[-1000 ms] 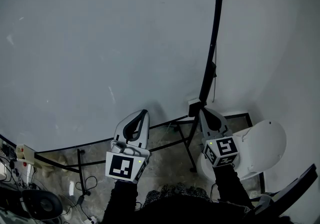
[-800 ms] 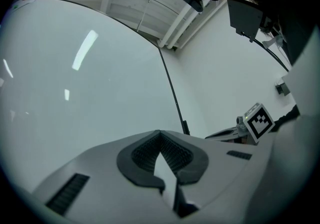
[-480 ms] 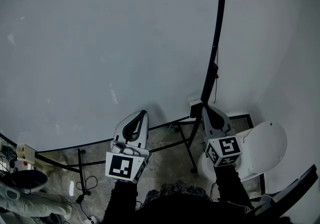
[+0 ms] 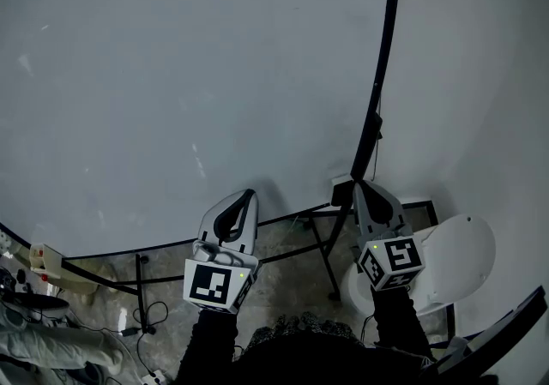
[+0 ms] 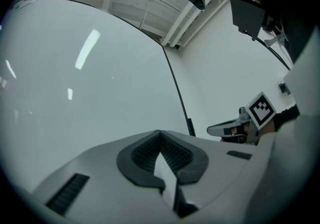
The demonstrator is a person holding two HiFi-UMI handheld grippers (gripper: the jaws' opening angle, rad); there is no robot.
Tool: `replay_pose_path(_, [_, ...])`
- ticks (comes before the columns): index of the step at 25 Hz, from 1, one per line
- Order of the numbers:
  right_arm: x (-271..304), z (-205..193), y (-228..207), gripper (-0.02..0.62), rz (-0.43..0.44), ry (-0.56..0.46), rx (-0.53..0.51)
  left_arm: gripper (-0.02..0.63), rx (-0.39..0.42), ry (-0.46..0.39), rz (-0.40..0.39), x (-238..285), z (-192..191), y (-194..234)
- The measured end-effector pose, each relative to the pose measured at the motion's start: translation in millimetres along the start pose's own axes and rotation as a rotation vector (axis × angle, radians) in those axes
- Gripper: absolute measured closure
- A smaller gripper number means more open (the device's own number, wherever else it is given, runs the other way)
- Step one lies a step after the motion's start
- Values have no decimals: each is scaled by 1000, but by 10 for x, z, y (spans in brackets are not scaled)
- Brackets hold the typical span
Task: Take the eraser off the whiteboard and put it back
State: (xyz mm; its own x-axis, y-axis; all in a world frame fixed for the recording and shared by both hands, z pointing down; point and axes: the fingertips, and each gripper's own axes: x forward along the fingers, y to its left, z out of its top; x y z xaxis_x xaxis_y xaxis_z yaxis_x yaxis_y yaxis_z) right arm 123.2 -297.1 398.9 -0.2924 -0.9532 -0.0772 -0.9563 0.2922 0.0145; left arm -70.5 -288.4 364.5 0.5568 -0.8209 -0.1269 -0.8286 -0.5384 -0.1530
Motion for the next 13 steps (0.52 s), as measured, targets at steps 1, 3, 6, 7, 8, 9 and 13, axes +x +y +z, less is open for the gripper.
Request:
replay_pose_path(1, [-3, 15, -2, 588, -1, -2, -3, 600, -2, 0, 1, 2, -5, 0])
replay_pose_path(3, [-8, 39, -3, 588, -2, -6, -8, 600, -11, -4, 1, 5, -8, -9])
replay_pose_path(6, [1, 36, -2, 588, 0, -5, -3, 600, -14, -7, 3, 9, -2, -3])
replay_pose_path(7, [5, 31, -1, 588, 0, -4, 2, 600, -14, -8, 3, 10, 1, 2])
replay_pose_path(8, [9, 28, 1, 588, 0, -3, 5, 600, -13, -8, 2, 12, 3, 6])
replay_pose_path(9, [12, 28, 3, 588, 1, -2, 5, 600, -12, -8, 2, 12, 3, 10])
replay_pose_path(13, [9, 15, 2, 588, 1, 0, 5, 600, -13, -5, -2, 12, -11, 9])
